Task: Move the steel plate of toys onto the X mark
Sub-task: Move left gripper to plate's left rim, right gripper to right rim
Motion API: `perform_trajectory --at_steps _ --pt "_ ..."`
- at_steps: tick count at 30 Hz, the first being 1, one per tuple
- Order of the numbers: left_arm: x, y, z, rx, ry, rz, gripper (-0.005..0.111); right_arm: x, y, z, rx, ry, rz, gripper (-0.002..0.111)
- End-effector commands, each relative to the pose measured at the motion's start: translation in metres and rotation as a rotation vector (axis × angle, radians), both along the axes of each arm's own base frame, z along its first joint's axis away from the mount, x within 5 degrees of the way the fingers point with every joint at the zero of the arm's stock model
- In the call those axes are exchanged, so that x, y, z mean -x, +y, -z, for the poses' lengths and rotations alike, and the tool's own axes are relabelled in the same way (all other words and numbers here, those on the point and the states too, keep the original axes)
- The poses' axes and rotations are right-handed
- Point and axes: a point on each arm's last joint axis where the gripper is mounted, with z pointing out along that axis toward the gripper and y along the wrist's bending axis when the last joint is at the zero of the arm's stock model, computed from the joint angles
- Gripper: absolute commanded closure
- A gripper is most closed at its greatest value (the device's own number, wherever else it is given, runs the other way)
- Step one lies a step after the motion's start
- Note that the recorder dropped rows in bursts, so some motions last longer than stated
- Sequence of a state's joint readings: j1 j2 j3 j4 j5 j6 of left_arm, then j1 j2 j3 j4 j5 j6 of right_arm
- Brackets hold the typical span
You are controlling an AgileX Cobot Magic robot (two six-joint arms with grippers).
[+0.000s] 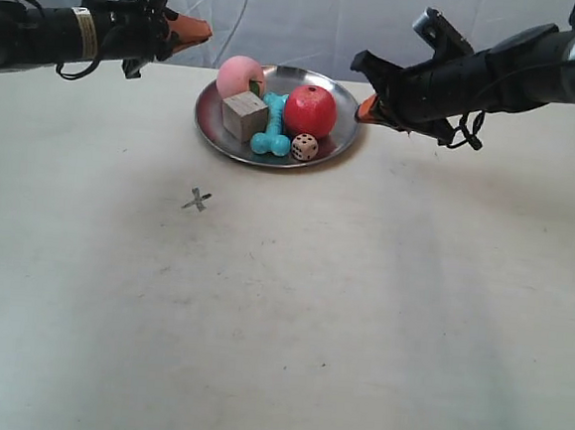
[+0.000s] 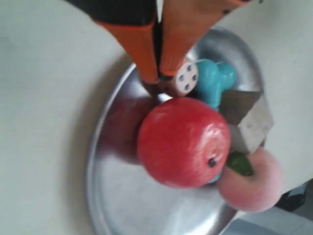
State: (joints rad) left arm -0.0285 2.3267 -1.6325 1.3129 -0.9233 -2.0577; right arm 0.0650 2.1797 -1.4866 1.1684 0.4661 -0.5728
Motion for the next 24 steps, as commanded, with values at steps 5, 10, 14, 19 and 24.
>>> perform_trajectory --at_steps 5,10,14,19,24 --pt "0.0 0.007 0.066 -0.135 0.134 0.008 0.101 -0.006 -0.009 0.02 0.065 0.003 0.052 0.08" --pt "-0.001 0.006 0.087 -0.1 0.181 -0.016 0.079 -0.009 -0.011 0.035 0.019 0.04 0.127 0.066" --pt "0.0 0.006 0.093 -0.105 0.192 -0.013 0.066 -0.009 -0.009 0.056 -0.065 0.105 0.191 0.066" --pt "0.0 0.006 0.095 -0.118 0.188 -0.014 0.065 -0.01 -0.007 0.077 -0.139 0.165 0.238 0.066" --pt "0.002 0.004 0.094 -0.118 0.181 0.025 0.065 -0.013 -0.002 0.089 -0.198 0.199 0.227 0.066"
